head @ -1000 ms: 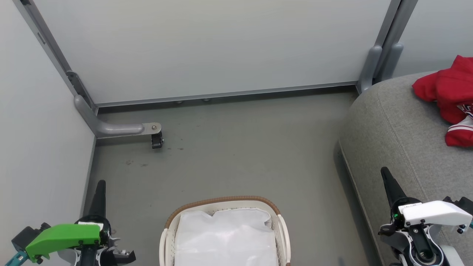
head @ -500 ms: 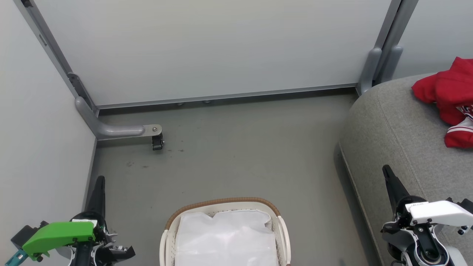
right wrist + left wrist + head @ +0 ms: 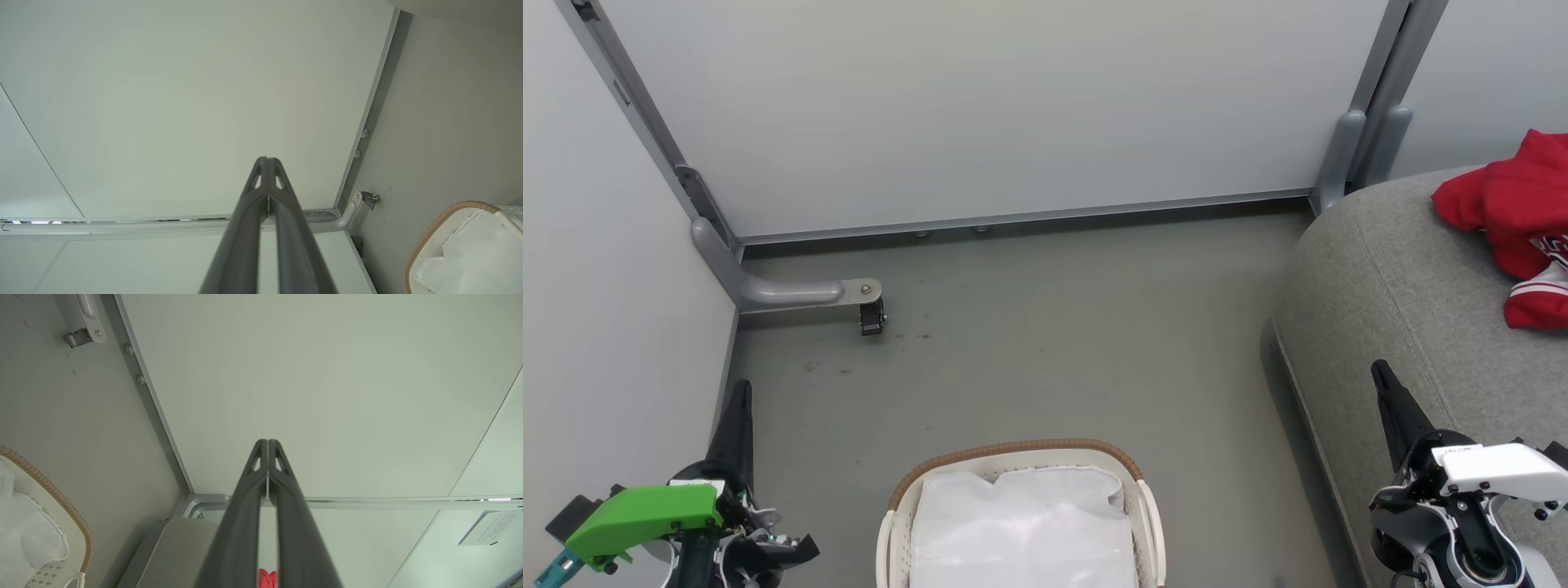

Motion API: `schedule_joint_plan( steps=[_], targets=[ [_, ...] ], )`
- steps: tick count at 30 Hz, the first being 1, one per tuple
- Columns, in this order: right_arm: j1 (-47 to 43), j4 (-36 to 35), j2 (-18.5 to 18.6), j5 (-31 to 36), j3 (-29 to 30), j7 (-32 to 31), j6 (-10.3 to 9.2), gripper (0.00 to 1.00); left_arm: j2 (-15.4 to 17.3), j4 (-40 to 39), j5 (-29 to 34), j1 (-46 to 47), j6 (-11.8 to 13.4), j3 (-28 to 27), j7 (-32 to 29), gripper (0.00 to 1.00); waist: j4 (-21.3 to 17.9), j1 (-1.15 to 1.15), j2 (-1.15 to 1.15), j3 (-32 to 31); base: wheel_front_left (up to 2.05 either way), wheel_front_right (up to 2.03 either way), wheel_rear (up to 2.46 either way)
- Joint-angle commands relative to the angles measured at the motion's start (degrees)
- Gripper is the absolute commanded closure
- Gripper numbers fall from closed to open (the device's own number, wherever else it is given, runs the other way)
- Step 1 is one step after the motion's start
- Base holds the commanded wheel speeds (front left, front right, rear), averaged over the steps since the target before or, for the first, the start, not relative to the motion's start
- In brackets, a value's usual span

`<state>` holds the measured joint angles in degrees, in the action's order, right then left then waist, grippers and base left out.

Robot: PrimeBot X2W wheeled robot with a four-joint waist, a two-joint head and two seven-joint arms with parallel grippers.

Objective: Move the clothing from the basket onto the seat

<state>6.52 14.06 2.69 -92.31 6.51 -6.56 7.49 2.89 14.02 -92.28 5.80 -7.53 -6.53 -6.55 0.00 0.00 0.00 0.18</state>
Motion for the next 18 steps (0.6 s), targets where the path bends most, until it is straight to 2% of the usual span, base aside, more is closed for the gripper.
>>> schedule_joint_plan(
  steps=[1,18],
  targets=[
    [-0.6,-0.2,0.4,-0.2,0.1,-0.2,0.0,1.0,0.0,-0.1,-0.2,0.7,0.1,-0.2,-0.2,1.0,0.0,0.0,0.0,0.0,0.0,0.0,0.0],
    [-0.6,-0.2,0.4,-0.2,0.1,-0.2,0.0,1.0,0.0,-0.1,-0.2,0.7,0.1,-0.2,-0.2,1.0,0.0,0.0,0.0,0.0,0.0,0.0,0.0]
  ],
)
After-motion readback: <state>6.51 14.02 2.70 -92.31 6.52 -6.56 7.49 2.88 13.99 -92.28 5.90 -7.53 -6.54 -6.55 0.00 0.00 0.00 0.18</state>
